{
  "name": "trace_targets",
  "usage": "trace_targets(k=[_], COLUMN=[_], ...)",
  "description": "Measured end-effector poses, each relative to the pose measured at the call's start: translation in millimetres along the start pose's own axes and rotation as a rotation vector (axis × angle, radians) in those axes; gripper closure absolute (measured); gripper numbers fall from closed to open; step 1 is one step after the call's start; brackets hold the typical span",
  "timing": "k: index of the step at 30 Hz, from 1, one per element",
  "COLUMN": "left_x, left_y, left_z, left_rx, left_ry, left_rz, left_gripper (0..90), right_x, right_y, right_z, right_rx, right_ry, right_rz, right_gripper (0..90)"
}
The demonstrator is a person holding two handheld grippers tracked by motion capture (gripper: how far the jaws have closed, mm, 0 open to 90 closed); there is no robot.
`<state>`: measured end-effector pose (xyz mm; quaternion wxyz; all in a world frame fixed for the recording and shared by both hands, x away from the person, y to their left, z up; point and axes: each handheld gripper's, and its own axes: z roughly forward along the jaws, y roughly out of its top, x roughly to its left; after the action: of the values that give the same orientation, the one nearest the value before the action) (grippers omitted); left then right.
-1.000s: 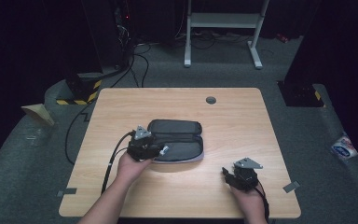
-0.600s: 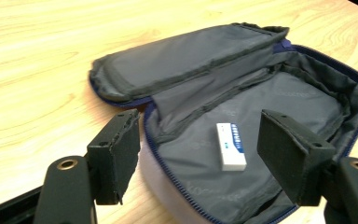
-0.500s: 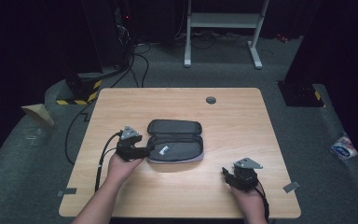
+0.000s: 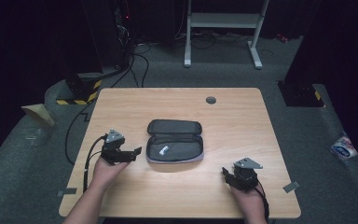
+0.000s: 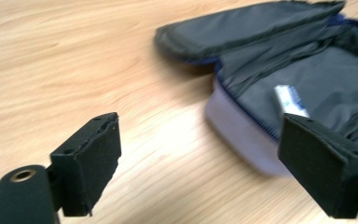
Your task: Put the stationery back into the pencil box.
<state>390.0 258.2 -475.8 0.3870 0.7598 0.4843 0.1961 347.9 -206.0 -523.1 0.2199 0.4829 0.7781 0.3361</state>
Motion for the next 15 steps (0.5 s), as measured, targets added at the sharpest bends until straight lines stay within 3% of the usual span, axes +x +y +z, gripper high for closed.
trace_targets(k=[10, 15], left_x=[28.9, 32.8], left_y=[-39.5, -58.9], left_z=[-11.5, -17.0], left_rx=[0.063, 0.104], left_ry=[0.069, 0.093], left_rz=[-0.024, 0.009], left_gripper=[0.2, 0.1], right_x=[0.0, 0.3], right_y=[0.0, 0.0], right_z=[0.0, -0.2], right_rx=[0.001, 0.002], right_ry=[0.000, -0.001], right_rz=[0.000, 0.002], right_gripper=[44.8, 44.8])
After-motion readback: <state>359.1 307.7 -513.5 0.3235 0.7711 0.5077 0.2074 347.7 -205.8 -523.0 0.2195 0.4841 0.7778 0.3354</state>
